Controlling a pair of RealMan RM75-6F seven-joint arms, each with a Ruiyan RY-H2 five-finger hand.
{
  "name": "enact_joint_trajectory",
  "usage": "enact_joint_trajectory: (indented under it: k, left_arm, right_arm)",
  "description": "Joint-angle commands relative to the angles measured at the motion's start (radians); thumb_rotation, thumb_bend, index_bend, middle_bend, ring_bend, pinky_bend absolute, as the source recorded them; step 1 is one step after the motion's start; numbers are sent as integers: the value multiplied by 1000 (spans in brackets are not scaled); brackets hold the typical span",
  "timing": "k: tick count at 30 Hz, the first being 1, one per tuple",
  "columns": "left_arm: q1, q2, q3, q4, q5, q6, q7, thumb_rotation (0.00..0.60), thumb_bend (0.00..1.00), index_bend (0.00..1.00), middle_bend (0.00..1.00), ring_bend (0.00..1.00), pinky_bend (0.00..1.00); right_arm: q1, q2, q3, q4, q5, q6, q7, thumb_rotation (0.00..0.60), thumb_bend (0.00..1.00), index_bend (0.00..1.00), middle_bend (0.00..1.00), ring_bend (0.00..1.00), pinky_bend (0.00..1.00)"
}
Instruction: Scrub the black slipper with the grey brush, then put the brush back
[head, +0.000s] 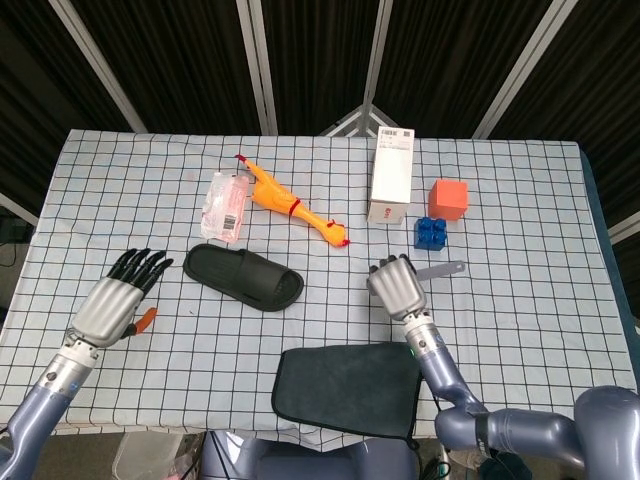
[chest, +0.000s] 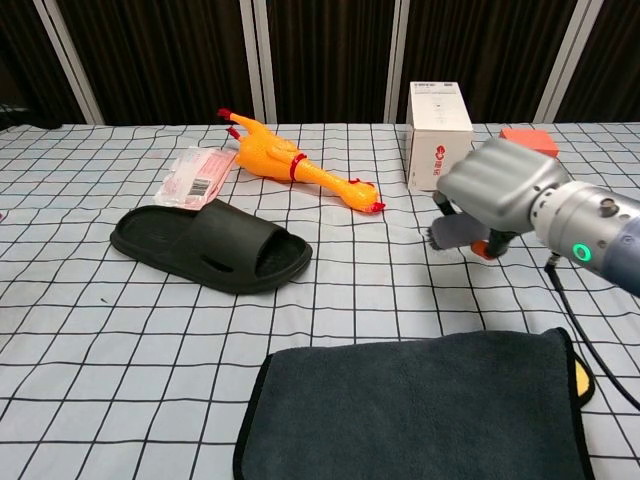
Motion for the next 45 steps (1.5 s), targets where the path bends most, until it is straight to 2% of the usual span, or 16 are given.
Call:
enact_joint_trajectory:
  k: [1, 5, 14, 18, 23, 26, 30, 40, 45]
  left_arm:
    - [57, 15, 21, -14, 34, 67, -29, 600, 530, 51, 30, 0, 0]
    - [76, 4, 30, -1, 39, 79, -46, 600, 530, 50, 29, 0, 0]
    - [92, -20, 26, 32, 42, 78, -80, 600, 530, 50, 29, 0, 0]
    - [96, -29, 26, 49, 46, 73, -97, 600, 530, 49, 29, 0, 0]
    - [100, -23, 22, 53, 43, 69, -114, 600, 535, 49, 29, 0, 0]
    - [104, -14, 16, 49, 35, 68, -124, 600, 535, 49, 29, 0, 0]
    - [111, -10, 18, 48, 42, 72, -131, 600, 535, 49, 30, 0, 0]
    - [125, -5, 16, 52, 59, 87, -148, 600, 535, 49, 31, 0, 0]
    - [131, -4, 17, 49, 69, 91, -147, 600, 535, 49, 33, 0, 0]
  right_arm:
    - [-28, 61, -64, -94, 61, 0, -97, 600, 773, 710, 688, 502, 583]
    - [-33, 73, -79, -139, 97, 8, -125, 600, 773, 710, 688, 502, 583]
    - [-5, 57, -73, -174, 207, 22, -213, 600, 774, 689, 688, 502, 583]
    - [13, 40, -70, -161, 244, 16, -229, 600, 774, 571, 650, 502, 583]
    - [29, 39, -75, -151, 248, 16, -242, 600, 774, 271, 496, 474, 583]
    - [44, 42, -78, -160, 294, 11, -275, 600, 774, 140, 422, 429, 583]
    - [62, 42, -78, -174, 335, 6, -294, 600, 774, 29, 359, 390, 583]
    - [98, 55, -82, -209, 391, 27, -329, 600, 766, 0, 274, 329, 577]
    - [109, 72, -83, -252, 409, 56, -336, 600, 706, 0, 251, 314, 568]
